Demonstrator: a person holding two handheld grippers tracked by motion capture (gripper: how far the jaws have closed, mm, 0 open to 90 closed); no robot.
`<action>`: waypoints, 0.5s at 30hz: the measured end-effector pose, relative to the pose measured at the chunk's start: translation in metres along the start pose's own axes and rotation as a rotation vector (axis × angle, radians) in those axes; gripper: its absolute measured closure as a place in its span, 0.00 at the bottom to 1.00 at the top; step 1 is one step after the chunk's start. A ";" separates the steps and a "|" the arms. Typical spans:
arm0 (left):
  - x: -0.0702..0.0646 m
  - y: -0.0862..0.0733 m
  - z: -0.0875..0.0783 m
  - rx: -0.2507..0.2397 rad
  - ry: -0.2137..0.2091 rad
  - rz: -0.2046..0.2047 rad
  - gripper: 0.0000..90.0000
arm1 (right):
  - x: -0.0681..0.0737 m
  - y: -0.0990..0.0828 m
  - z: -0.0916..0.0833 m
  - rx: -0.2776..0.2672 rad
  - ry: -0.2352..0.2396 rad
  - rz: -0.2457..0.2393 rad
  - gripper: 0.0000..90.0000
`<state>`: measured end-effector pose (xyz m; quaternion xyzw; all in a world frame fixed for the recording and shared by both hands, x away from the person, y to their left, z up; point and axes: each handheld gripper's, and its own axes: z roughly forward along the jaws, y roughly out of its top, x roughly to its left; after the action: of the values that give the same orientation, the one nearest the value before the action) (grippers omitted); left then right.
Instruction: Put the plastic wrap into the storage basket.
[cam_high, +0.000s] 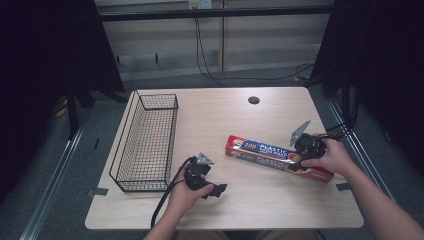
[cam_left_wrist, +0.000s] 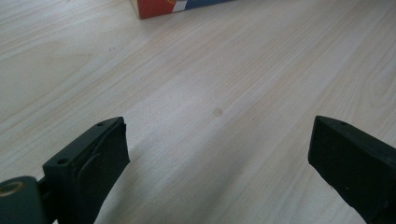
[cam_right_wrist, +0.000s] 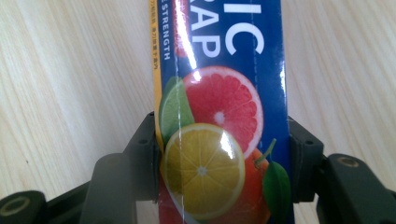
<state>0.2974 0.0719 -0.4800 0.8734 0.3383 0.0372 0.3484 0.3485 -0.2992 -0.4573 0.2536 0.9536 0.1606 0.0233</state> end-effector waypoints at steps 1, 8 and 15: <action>0.000 0.001 -0.001 0.004 -0.004 0.002 0.05 | 0.002 0.002 0.000 0.000 0.000 0.002 0.48; -0.001 0.008 -0.009 -0.043 -0.040 0.014 0.04 | 0.012 0.009 -0.005 -0.040 0.002 -0.002 0.48; -0.002 0.030 -0.026 -0.065 -0.095 0.058 0.02 | 0.018 0.009 -0.015 -0.072 0.026 -0.035 0.48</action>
<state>0.3052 0.0704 -0.4410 0.8719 0.2945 0.0168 0.3909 0.3351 -0.2872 -0.4390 0.2340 0.9516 0.1978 0.0230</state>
